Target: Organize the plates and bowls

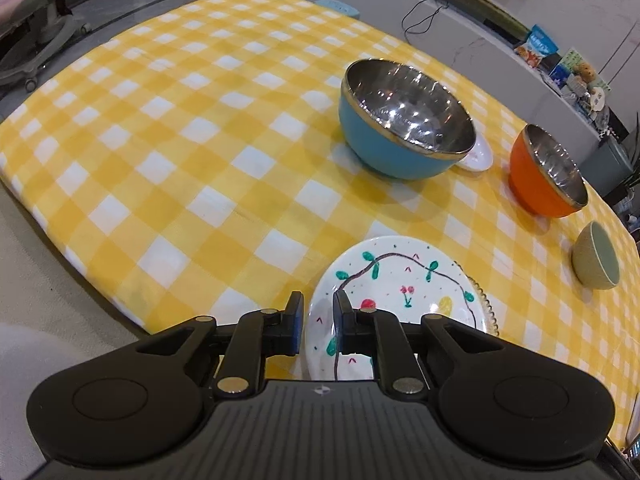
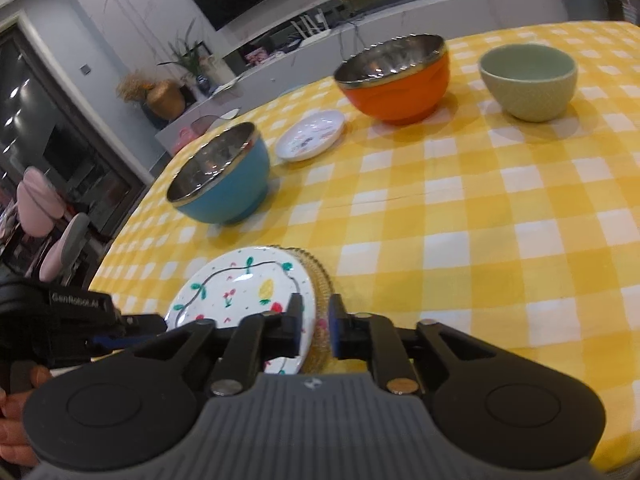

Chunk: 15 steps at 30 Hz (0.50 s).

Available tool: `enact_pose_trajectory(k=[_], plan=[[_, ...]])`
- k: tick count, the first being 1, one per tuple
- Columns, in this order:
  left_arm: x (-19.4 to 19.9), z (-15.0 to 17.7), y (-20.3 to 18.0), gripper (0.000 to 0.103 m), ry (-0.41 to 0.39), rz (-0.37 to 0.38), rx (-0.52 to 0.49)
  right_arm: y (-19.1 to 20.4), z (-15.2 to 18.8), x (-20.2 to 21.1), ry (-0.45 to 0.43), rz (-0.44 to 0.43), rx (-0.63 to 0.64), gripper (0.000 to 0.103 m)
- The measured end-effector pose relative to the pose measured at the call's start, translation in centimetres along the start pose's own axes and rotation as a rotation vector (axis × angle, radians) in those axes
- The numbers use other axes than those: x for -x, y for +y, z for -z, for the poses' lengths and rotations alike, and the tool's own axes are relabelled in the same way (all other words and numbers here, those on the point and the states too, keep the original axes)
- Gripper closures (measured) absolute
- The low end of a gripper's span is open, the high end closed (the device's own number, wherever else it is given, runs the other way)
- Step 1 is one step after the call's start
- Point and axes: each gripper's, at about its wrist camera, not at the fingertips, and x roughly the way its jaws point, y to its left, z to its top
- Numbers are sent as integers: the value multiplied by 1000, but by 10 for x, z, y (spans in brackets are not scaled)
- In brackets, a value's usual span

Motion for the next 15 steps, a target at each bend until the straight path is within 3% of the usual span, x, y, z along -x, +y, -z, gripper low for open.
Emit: enact_pose_trajectory(k=[5,15], plan=[[-4,0,-3,97,20,-9,-23,-5,0,-4,30,-6,-33,90],[-9,2,-13,99,48,-11,-87,-4,1,-7,38,4,-26,92]])
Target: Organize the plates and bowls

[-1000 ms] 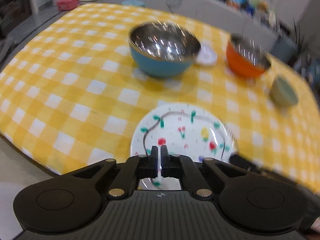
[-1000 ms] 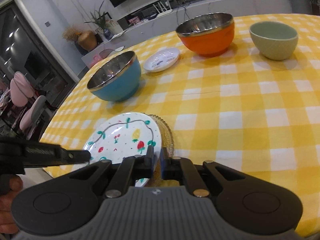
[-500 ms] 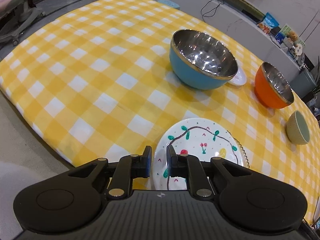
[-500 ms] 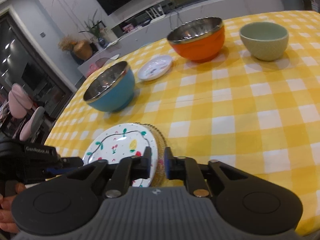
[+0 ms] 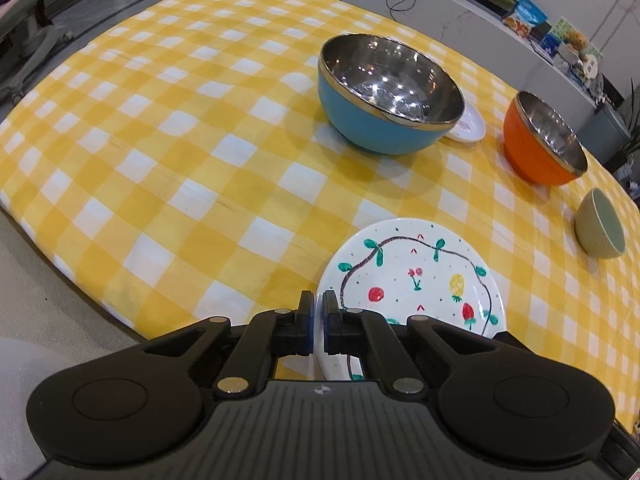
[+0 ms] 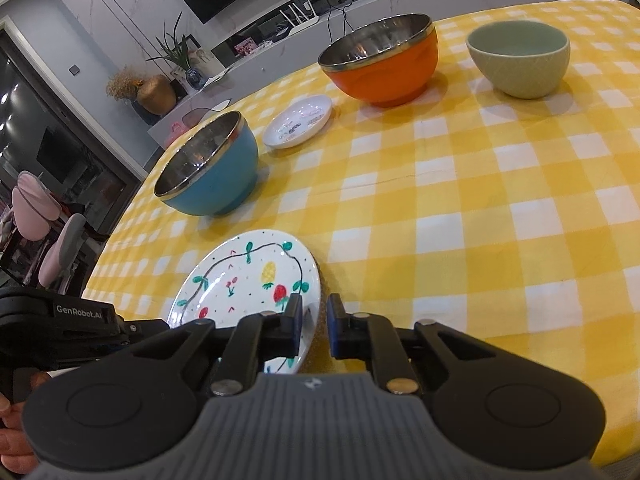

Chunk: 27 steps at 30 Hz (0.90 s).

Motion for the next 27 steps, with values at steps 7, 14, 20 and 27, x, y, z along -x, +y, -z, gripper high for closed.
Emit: enact_pose_trajectory(k=[7,14,20,27], plan=[[8,1,3,96,-46,7,32,0,-1,3,-15,-3,-11,89],[29,0,-5,87,-185,108,13,-4,-13,12,-61,-1,-34,88],[19,-9,-33,85,-223,186,-12,-6,-28,17,-103,8,-50,80],[1,-28,-65,75,-254,215,2,-5,-54,5,-95,31,-45,79]])
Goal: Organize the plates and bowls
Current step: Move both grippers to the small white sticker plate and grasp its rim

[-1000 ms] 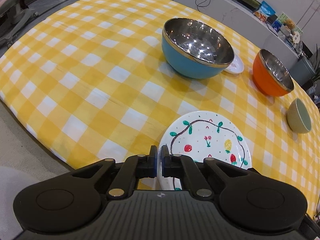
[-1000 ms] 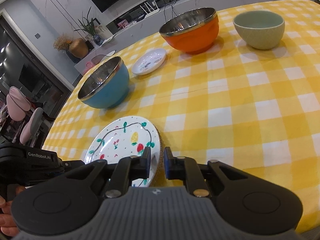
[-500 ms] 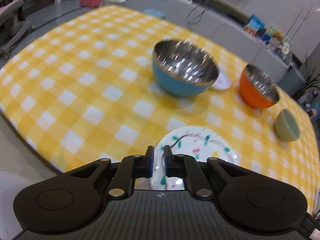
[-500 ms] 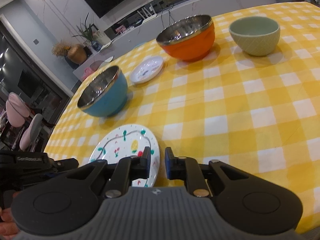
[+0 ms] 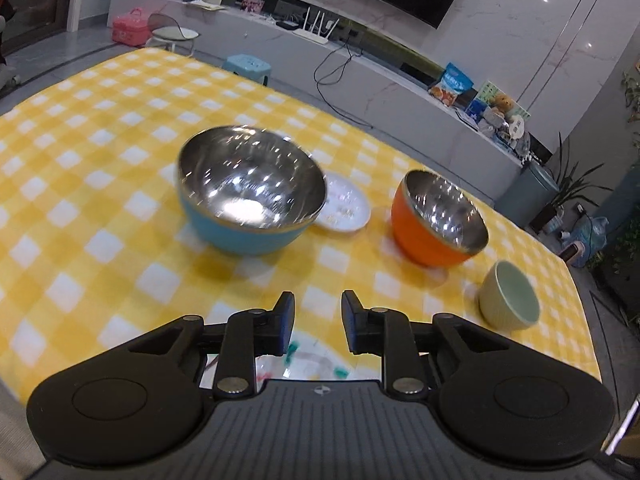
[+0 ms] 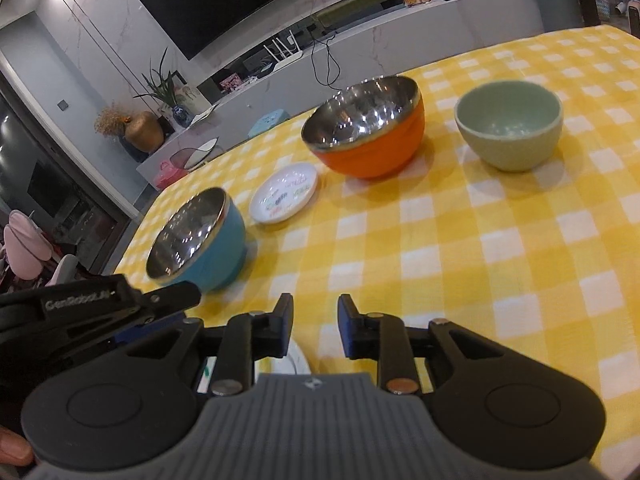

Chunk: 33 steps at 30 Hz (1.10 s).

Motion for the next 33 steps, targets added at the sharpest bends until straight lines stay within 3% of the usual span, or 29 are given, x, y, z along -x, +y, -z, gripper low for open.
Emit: enact_pose_trajectory(k=[11,18,23,33], plan=[[-59,-22,-5,74,25,4,106,8,-48,-48,-7,55,46,79],[-86,-27,6,74,16,-9,166,0,-65,-84,18,48,-11,79],[-90,-25,14,76,-9,-62,190,5,-71,-107,32,41,-13,79],[-93,-26,24,76,0,-94,220,18,-86,-150,56,87,-56,79]])
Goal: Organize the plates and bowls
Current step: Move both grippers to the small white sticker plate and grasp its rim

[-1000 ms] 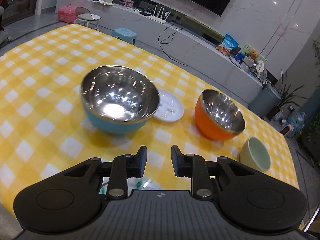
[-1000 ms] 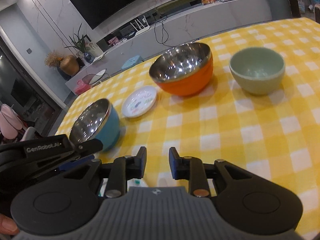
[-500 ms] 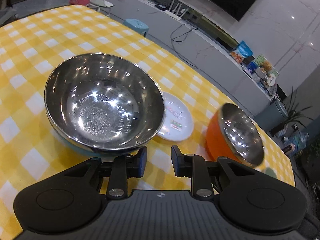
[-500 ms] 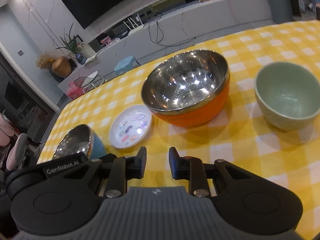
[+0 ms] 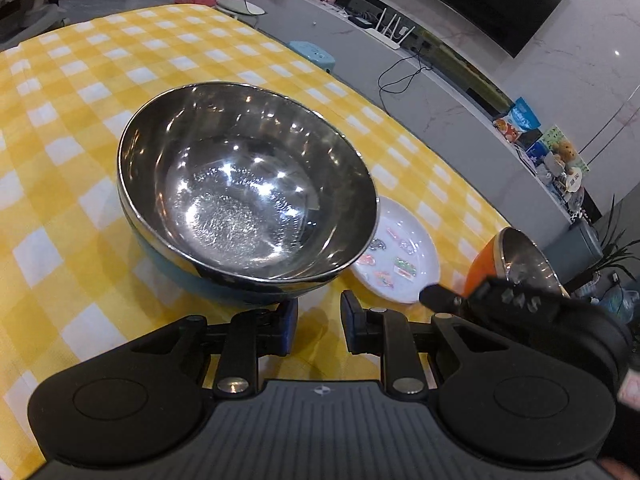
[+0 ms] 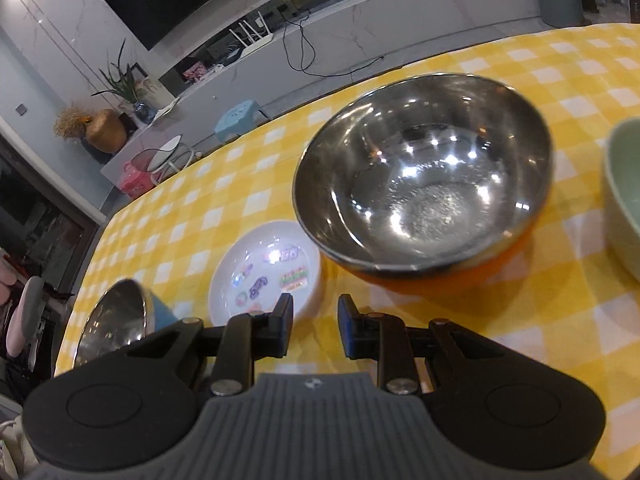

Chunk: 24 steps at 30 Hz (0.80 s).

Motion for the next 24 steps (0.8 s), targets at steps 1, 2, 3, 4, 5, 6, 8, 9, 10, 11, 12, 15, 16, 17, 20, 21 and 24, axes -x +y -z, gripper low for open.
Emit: enact_pose_trajectory(k=[1,2,3,4,5,6,8,9,10,11,12,15,16,17,20,21,24], plan=[[0,0,0,76,1,-1,-2,2,-1,-3,0,15,-3,79],[-1,0,0,76,3,0,-5,3,-2,-7,1,25,-5,79],[-1,0,1,76,6,1,-4,4,-1,-9,-3,25,-6,79],[-2,0,2,76,7,3,-2,6,-2,-10,-8,30,-3,79],[-3,-1,2,76,8,6,0,9,-2,-11,-9,36,6,80],[-3,-2,2,76,10,6,0,11,-3,-11,-7,41,10,83],[-3,-3,2,76,15,9,6,14,-3,-14,2,47,17,97],[-4,-4,3,76,17,12,7,13,-4,-14,3,49,20,98],[-4,-4,3,76,19,14,10,14,-4,-13,0,53,23,99],[-4,-5,4,76,21,16,12,14,-4,-12,-4,58,27,100],[-4,-5,4,76,23,19,15,14,-4,-10,-8,61,31,102],[-4,-6,7,76,27,28,32,13,-2,1,-20,71,44,103],[-4,-6,7,76,28,33,35,13,0,5,-22,77,54,103],[-3,-7,7,76,30,39,36,13,2,9,-25,85,63,103],[-4,-5,5,75,48,57,15,7,9,21,-16,94,76,103],[-5,-4,5,75,53,53,10,4,11,25,-9,93,75,103],[-4,-1,3,75,54,48,-19,-5,19,34,15,85,54,103]])
